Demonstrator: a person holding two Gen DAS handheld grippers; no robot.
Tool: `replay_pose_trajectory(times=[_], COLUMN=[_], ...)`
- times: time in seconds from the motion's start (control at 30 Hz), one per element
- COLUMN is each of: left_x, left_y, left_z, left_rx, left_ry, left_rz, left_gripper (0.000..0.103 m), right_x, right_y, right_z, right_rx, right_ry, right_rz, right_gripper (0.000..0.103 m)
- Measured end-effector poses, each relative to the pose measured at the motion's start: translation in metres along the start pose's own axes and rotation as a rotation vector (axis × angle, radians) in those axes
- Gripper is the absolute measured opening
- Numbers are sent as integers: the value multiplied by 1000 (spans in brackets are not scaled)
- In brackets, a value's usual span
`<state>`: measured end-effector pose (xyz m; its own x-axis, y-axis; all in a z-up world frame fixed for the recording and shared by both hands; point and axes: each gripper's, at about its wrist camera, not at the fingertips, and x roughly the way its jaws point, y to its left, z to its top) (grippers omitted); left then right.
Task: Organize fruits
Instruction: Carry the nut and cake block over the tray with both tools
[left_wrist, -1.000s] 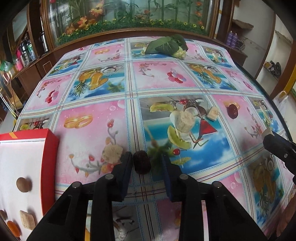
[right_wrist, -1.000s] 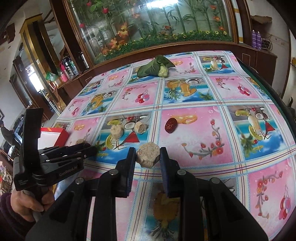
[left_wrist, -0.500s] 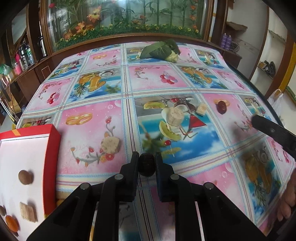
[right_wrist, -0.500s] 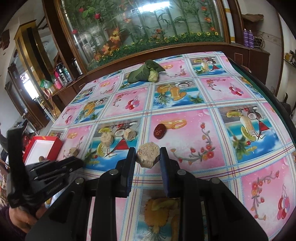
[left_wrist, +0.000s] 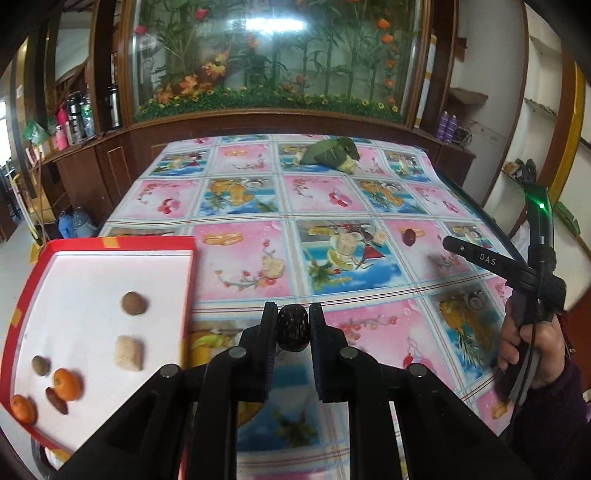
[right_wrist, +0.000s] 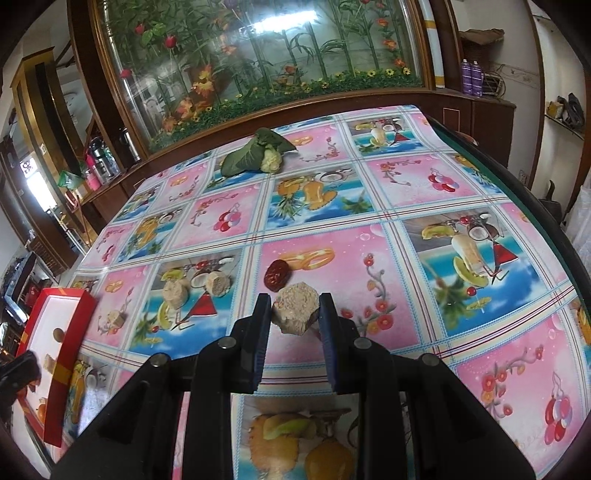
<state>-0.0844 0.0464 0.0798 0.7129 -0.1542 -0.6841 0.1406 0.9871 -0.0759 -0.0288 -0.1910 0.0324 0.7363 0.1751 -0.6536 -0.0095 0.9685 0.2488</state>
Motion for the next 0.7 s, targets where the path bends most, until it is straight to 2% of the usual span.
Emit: replay_pose_trajectory(times=[0.43, 0.57, 0.7], left_x=[-37, -40, -42], left_y=[63, 89, 119], left_z=[-28, -36, -42], left_rx=[-104, -150, -193], left_ry=[-58, -63, -60], left_rz=[57, 77, 116], left_gripper=[15, 15, 15], right_x=[-5, -14, -15], right_y=[-15, 4, 55], right_z=[0, -4, -11], right_rx=[65, 86, 33], right_ry=[-74, -112, -122], right_rz=[-121, -100, -7], right_gripper=[28, 28, 28])
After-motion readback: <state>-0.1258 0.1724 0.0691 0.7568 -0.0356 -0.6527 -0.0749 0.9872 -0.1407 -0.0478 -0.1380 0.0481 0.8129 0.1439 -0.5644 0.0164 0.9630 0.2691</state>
